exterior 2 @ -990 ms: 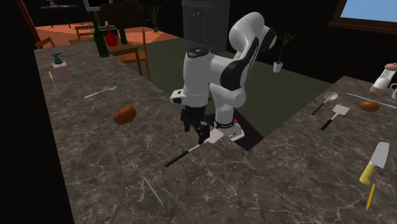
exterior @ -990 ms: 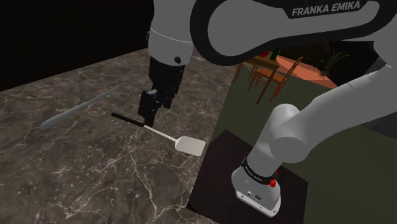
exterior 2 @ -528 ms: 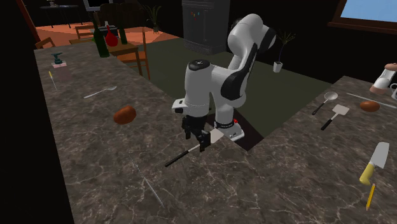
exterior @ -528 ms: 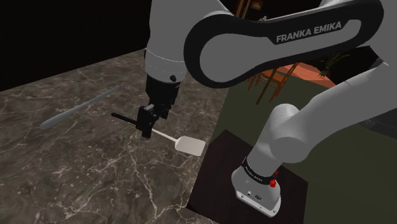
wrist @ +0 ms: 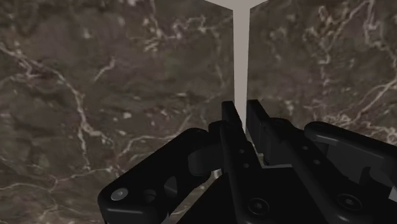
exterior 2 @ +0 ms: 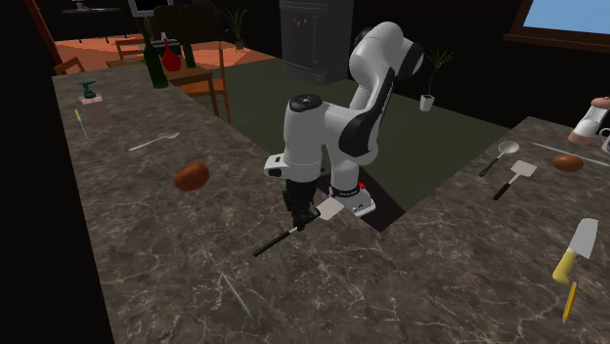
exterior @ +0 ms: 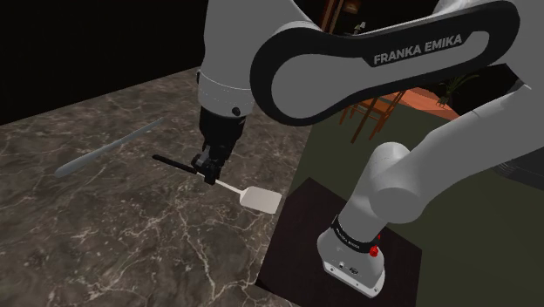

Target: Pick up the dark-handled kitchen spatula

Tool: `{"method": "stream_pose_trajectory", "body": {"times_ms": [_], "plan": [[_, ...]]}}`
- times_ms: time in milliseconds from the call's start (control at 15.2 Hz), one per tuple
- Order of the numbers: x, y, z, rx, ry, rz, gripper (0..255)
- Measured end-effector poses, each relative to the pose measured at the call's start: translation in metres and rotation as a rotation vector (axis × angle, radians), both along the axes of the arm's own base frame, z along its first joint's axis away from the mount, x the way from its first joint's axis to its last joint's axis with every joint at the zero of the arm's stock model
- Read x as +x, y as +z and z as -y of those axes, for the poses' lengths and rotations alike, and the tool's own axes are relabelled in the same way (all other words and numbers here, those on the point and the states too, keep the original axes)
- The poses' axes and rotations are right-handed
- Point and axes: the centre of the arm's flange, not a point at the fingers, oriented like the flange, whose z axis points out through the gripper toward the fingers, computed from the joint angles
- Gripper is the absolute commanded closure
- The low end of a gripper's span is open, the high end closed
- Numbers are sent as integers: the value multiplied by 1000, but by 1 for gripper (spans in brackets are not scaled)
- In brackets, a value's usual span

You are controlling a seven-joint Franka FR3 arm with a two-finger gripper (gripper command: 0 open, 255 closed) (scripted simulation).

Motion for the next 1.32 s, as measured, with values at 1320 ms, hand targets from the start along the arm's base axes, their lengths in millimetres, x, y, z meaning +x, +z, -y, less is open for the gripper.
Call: {"method": "stream_pose_trajectory", "body": {"times_ms": [1320], "plan": [[-1,76,0,0,0,0,255]]}}
